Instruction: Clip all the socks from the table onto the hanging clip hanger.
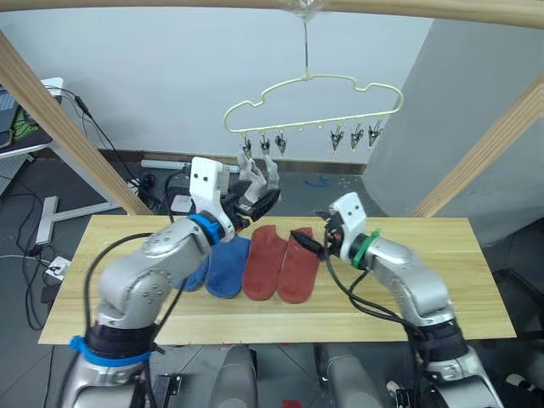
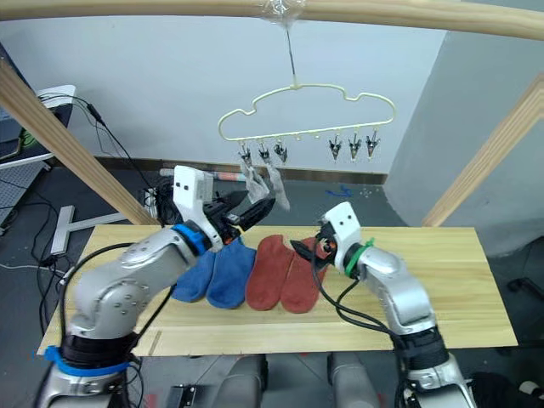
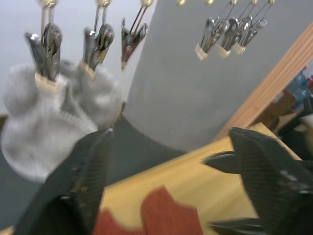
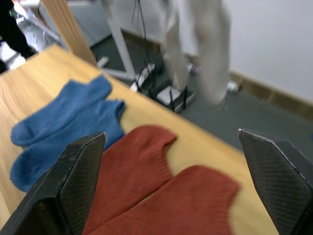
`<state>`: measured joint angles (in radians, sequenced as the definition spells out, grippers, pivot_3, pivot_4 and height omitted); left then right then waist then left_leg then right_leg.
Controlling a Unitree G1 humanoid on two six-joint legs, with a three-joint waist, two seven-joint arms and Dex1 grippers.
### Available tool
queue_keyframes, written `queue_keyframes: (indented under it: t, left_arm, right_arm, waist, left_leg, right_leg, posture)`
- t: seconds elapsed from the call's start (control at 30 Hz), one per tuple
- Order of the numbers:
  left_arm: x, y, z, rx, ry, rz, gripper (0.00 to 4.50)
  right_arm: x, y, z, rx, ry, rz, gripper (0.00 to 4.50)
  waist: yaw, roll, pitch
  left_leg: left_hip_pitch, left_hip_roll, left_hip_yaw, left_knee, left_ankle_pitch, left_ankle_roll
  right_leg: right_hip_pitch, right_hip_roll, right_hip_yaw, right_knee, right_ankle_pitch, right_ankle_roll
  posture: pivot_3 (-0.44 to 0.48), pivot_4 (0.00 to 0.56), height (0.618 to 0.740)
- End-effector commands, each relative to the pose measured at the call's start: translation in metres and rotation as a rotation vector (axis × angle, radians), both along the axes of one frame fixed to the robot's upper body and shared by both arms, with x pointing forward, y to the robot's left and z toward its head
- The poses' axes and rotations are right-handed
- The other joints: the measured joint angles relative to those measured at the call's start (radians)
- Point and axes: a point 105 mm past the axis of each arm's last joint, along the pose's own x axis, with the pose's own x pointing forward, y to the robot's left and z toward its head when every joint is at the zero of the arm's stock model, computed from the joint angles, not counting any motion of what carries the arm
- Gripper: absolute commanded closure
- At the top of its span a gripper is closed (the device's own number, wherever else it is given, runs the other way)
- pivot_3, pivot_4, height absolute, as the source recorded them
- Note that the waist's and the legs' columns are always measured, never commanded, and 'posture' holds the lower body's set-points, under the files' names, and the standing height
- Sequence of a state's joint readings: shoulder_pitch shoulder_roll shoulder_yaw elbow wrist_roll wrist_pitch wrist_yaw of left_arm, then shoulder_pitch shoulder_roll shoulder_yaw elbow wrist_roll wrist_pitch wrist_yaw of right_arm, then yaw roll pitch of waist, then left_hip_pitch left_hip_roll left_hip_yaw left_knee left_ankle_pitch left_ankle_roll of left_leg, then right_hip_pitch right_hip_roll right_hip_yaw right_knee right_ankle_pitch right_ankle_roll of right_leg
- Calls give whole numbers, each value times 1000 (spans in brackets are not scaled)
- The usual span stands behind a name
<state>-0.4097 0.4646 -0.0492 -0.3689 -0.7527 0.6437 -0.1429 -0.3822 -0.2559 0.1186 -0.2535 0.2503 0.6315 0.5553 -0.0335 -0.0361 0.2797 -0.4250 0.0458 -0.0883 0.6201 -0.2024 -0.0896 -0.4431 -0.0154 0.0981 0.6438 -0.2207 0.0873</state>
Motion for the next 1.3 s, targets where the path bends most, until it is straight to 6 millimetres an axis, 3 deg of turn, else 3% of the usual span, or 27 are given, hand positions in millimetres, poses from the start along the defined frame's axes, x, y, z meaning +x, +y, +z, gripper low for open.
queue_keyframes:
  t: [0.03,0.17,0.73,1.3]
  left_arm:
    - [7,-8,9,54,-144,50,2005]
    - [20,-18,6,80,-216,108,2005]
    - [59,-27,-13,97,-297,254,2005]
    - [82,-21,13,109,-400,313,2005]
  right_arm:
    - [-13,-8,22,-9,-73,50,0]
    - [-20,-20,36,-30,-104,57,0]
    - [-27,-25,81,7,-208,29,0]
    - [-22,-24,97,24,-247,-9,0]
  waist:
    - [-1,1,0]
    - [1,0,0]
    - [-14,0,0]
    - [-34,0,0]
  left_leg:
    - [0,0,0,0,0,0]
    - [-1,-1,1,2,0,0]
    - [-2,-1,0,7,0,0]
    - [-2,-1,0,7,0,0]
  right_leg:
    - [0,0,0,0,0,0]
    - [1,0,1,0,0,0]
    - [2,0,1,0,4,6]
    - [2,0,1,1,4,7]
  posture:
    - [-2,238,740]
    - [-20,234,740]
    - [-86,227,740]
    - [-101,248,740]
